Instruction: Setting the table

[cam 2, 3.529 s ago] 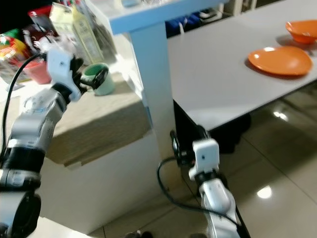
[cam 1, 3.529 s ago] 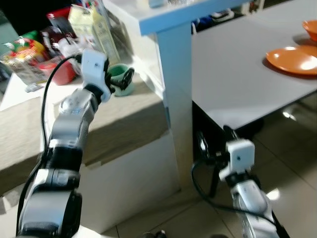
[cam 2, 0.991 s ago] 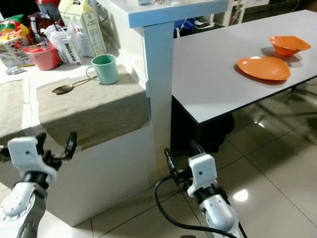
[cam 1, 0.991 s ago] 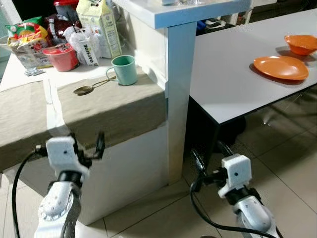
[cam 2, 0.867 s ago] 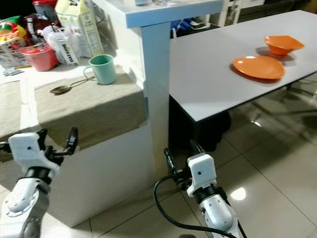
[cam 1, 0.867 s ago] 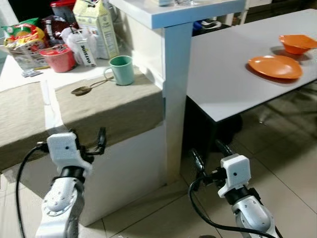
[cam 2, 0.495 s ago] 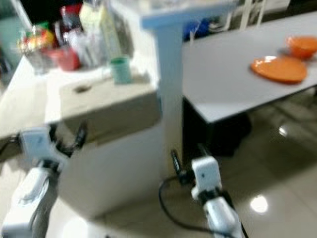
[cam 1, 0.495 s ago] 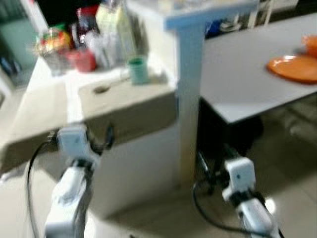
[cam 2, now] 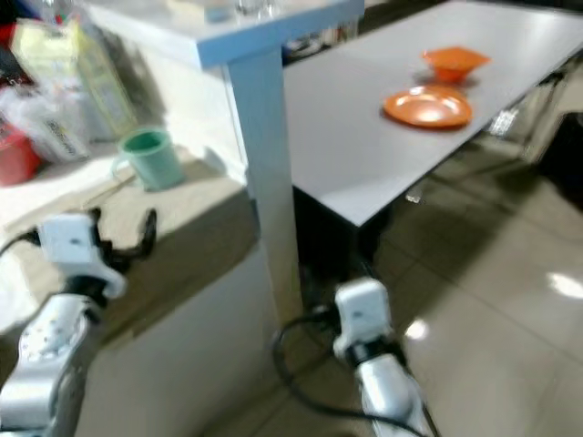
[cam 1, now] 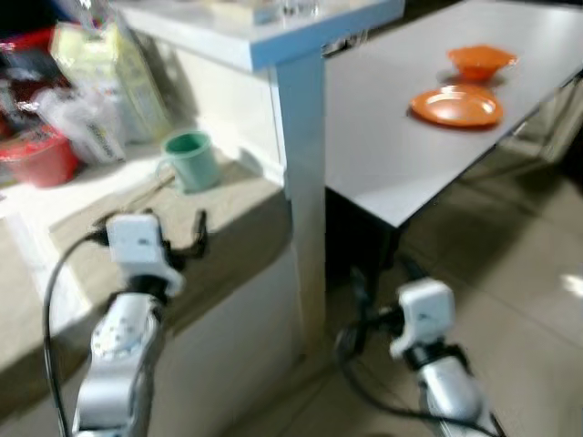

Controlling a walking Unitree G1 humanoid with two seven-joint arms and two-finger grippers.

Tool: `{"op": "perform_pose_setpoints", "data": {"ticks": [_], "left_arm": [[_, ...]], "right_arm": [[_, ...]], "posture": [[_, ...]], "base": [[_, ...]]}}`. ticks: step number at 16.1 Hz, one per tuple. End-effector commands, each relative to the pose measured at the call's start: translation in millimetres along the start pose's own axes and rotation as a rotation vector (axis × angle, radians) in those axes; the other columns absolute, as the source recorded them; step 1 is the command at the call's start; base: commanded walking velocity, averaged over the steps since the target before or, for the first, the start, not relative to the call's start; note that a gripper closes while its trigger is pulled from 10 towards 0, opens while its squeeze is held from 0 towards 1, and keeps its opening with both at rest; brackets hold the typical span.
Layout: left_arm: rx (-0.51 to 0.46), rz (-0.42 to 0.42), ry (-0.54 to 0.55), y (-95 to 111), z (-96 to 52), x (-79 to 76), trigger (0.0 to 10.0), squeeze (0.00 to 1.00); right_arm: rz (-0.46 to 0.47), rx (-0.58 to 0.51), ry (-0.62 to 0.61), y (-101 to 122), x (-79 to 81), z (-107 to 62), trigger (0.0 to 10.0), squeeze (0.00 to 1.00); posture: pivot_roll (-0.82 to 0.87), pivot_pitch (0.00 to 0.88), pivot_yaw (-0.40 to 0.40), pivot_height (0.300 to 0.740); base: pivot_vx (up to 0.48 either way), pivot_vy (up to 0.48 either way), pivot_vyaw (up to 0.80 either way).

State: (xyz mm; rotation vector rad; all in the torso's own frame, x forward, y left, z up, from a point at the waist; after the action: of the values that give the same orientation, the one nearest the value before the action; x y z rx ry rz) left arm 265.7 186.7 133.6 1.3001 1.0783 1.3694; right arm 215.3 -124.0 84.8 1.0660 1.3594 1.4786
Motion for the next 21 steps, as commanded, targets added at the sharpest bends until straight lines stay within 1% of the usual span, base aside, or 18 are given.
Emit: {"op": "perform_pose_setpoints", "data": {"ticks": [1,2,3,4,5,8,10,12,13,14,15,16,18,19,21], "left_arm": [[-0.029,0.003,-0.023,7,4.8,-5.2,10.0,0.0],[-0.032,0.008,-0.028,8,5.4,-5.7,10.0,0.0],[-0.039,0.035,-0.047,11,8.5,-7.7,10.0,0.0],[-0.045,0.029,-0.059,13,11.3,-7.9,10.0,0.0],[-0.05,0.038,-0.065,15,14.1,-6.7,10.0,0.0],[-0.048,0.078,-0.057,23,31.1,2.9,10.0,0.0],[-0.082,0.084,-0.069,37,40.3,5.4,10.0,0.0],[-0.101,0.092,-0.11,46,44.4,2.9,10.0,0.0],[-0.103,0.085,-0.13,50,51.6,5.4,10.0,0.0],[-0.101,0.087,-0.14,50,54.2,6.3,10.0,0.0],[-0.083,0.084,-0.178,49,64.0,9.0,10.0,0.0],[-0.08,0.087,-0.192,49,66.7,9.3,10.0,0.0],[-0.042,0.106,-0.246,45,85.7,11.4,10.0,0.0],[-0.024,0.113,-0.252,44,94.1,13.4,10.0,0.0],[0.013,0.131,-0.246,39,103.8,18.5,10.0,0.0]], "right_arm": [[-0.015,-0.014,-0.015,4,-5.3,2.1,10.0,0.0],[-0.014,-0.014,-0.014,4,-5.1,2.1,10.0,0.0],[-0.015,-0.018,-0.015,4,-5.3,2.2,10.0,0.0],[-0.014,-0.019,-0.017,4,-5.3,2.5,10.0,0.0],[-0.014,-0.021,-0.018,4,-5.2,2.7,10.0,0.0],[-0.008,-0.024,-0.029,4,-5.1,2.9,10.0,0.0],[-0.007,-0.025,-0.03,5,-5.4,2.8,10.0,0.0],[-0.006,-0.025,-0.03,5,-5.3,2.8,10.0,0.0],[-0.005,-0.025,-0.031,5,-4.6,2.8,10.0,0.0],[-0.004,-0.025,-0.032,5,-4.5,2.8,10.0,0.0],[-0.001,-0.024,-0.032,5,-3.6,2.6,10.0,0.0],[-0.001,-0.025,-0.031,5,-3.3,2.6,10.0,0.0],[0.002,-0.025,-0.024,6,-1.8,2.1,10.0,0.0],[0.002,-0.026,-0.024,6,-0.9,0.8,10.0,0.0],[0.004,-0.025,-0.03,7,0.0,-2.1,10.0,0.0]], "posture": [[-0.28,0.0,0.138,0.74],[-0.28,0.0,0.138,0.74],[-0.28,0.0,0.139,0.74],[-0.28,0.0,0.142,0.74],[-0.27,0.0,0.146,0.74],[-0.28,0.0,0.154,0.74],[-0.28,0.0,0.157,0.74],[-0.28,0.0,0.161,0.74],[-0.28,0.0,0.164,0.74],[-0.28,0.0,0.164,0.74],[-0.28,0.0,0.167,0.74],[-0.28,0.0,0.167,0.74],[-0.28,0.002,0.175,0.74],[-0.29,0.01,0.179,0.74],[-0.3,0.03,0.186,0.74]], "base": [[0.446,0.0,0.0],[0.439,0.0,0.0],[0.0,0.0,0.0],[0.0,0.0,0.0],[0.0,0.0,0.0],[0.0,0.0,0.0],[0.0,0.0,0.0],[0.0,0.0,0.0],[0.0,0.0,0.0],[0.0,0.0,0.0],[0.0,0.0,0.0],[0.0,0.0,0.0],[0.0,0.0,0.0],[0.0,0.0,0.0],[0.0,0.0,0.0]]}}
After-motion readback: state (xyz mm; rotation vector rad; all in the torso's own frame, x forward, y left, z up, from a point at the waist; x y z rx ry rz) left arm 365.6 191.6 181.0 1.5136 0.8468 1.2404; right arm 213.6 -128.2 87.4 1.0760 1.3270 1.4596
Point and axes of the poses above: a point about 5 cm out from each wrist's last joint towards the gripper, its own z axis pointing out of the wrist towards the gripper, its own y axis along the axis of the wrist's last joint, x = y × z, the point moved 1 cm from there along z, pointing out of the wrist towards the gripper, and after that the axes turned 11 degrees about z, right-handed, at the moved point
